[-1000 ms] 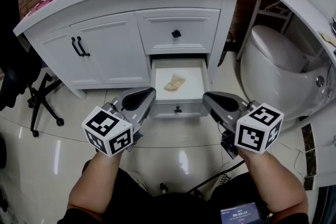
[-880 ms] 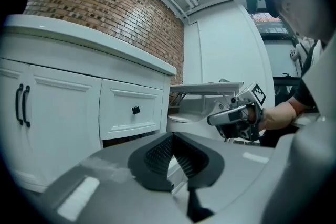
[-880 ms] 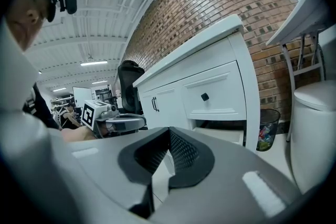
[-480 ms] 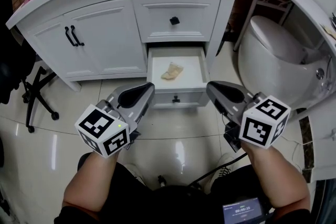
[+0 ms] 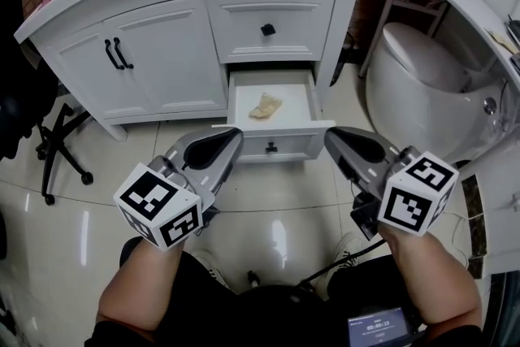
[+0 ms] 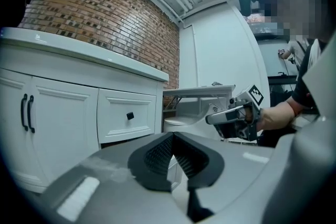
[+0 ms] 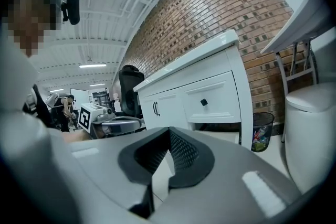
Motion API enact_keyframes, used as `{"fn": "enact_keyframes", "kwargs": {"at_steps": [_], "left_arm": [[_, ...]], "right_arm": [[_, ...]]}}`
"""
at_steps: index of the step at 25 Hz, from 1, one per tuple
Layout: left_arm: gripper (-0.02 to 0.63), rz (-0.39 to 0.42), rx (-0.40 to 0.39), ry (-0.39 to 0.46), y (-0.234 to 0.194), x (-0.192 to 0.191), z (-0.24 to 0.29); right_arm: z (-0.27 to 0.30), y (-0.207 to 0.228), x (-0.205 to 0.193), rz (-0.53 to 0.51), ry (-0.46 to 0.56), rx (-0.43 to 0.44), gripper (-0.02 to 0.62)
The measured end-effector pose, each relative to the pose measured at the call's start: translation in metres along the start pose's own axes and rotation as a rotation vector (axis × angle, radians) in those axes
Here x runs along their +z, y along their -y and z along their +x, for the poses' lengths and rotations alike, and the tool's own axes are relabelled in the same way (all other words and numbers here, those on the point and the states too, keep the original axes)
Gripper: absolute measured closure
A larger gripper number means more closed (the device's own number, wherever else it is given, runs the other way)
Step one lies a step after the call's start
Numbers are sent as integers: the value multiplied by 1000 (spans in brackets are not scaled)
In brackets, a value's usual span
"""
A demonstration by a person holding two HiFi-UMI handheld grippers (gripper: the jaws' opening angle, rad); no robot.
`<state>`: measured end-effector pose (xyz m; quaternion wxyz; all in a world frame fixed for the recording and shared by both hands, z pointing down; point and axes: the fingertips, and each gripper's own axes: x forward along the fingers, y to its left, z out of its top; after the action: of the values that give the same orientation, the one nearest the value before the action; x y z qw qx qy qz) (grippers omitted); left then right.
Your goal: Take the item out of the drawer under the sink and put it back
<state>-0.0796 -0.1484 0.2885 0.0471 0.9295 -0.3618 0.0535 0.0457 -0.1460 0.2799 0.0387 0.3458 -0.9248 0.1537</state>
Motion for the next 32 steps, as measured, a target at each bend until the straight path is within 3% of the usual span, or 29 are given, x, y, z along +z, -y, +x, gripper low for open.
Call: {"fn": "enact_keyframes", "kwargs": {"at_steps": [5, 14, 32], "left_arm": [[600, 44, 0, 21, 25, 15, -17], [600, 56, 6, 29, 54, 21, -41], [600, 71, 17, 14, 61, 15, -53]], "right_arm": [[-22, -15, -1, -28, 12, -13, 592], [-54, -44, -14, -62, 7, -19, 594], [-63, -51, -17, -118, 8, -40, 594]]}}
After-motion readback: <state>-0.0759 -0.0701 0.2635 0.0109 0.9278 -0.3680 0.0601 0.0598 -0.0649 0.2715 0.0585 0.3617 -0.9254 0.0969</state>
